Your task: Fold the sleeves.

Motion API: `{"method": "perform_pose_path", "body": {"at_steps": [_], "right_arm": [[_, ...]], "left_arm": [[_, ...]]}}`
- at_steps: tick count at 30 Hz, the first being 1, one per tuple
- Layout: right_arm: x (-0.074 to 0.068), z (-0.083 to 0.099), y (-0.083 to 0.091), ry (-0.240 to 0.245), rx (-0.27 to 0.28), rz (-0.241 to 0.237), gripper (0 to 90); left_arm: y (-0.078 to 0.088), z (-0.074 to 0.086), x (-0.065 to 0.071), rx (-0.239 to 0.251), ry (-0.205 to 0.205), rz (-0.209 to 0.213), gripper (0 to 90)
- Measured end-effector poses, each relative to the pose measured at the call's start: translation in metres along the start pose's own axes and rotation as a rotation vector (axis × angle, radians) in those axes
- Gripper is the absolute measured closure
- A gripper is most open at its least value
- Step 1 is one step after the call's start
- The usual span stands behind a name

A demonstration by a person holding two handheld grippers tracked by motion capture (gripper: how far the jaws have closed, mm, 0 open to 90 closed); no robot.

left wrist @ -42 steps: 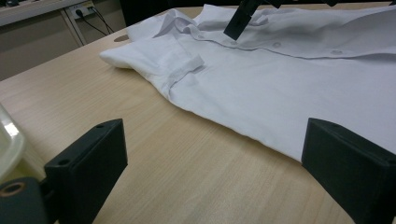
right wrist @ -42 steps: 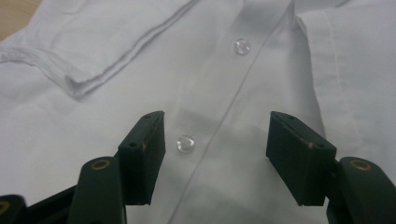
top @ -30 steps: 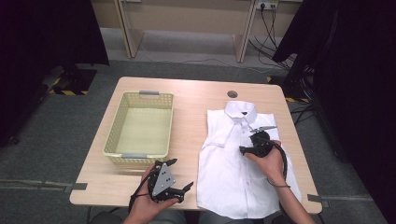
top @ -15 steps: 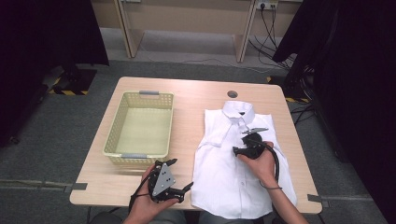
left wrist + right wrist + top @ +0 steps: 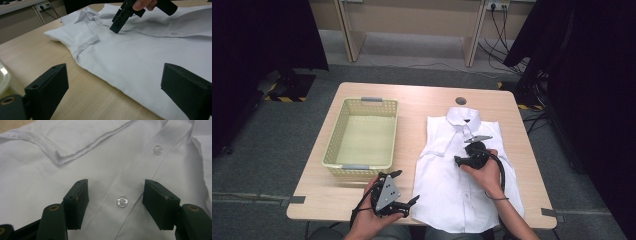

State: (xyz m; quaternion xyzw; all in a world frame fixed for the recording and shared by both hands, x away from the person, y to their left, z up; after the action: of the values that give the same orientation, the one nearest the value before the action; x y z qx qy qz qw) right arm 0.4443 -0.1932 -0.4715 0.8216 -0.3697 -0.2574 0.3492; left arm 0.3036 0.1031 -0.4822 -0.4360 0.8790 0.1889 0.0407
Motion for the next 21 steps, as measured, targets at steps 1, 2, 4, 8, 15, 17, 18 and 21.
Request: {"method": "perform_pose_path", "body": {"at_steps": [1, 2, 4, 8, 15, 17, 18, 21], "right_arm": [[0.0, 0.0, 0.0, 0.0, 0.0, 0.0, 37.5], [0.002, 0.001, 0.001, 0.0, 0.004, -0.026, 35.5], [0.005, 0.001, 0.004, -0.028, 0.018, -0.058, 32.3], [0.009, 0.002, 0.014, -0.037, 0.053, -0.04, 25.7], [0.016, 0.004, 0.03, -0.057, 0.092, -0.032, 22.7], [0.017, 0.004, 0.032, -0.064, 0.098, -0.029, 22.6], [0.02, 0.004, 0.036, -0.07, 0.109, -0.019, 22.5], [0.023, 0.004, 0.039, -0.07, 0.114, -0.012, 22.5]], "left_arm": [[0.0, 0.0, 0.0, 0.0, 0.0, 0.0, 7.5], [-0.001, -0.002, 0.0, 0.008, 0.041, 0.021, 7.8], [-0.002, -0.007, 0.001, 0.017, 0.016, 0.026, 7.8], [-0.01, -0.021, 0.001, 0.031, 0.034, 0.064, 7.8], [-0.034, -0.051, 0.001, 0.063, 0.048, 0.108, 8.0], [-0.038, -0.055, 0.001, 0.068, 0.048, 0.11, 8.0], [-0.047, -0.062, 0.001, 0.071, 0.043, 0.113, 8.0], [-0.055, -0.067, 0.001, 0.069, 0.043, 0.124, 8.3]]}}
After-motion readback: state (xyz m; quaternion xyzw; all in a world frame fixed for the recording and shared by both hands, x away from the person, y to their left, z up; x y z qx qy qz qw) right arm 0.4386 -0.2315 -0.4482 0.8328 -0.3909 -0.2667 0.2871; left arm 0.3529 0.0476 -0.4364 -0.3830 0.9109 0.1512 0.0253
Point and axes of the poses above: each handheld gripper's, and its own axes: y roughly backward along the jaws, z roughly out of its underside, x roughly to its right, the point moved 1 cm from there along -y, roughly forward along the jaws, and after that the axes turned 12 degrees about -z, right-handed, at the moved point
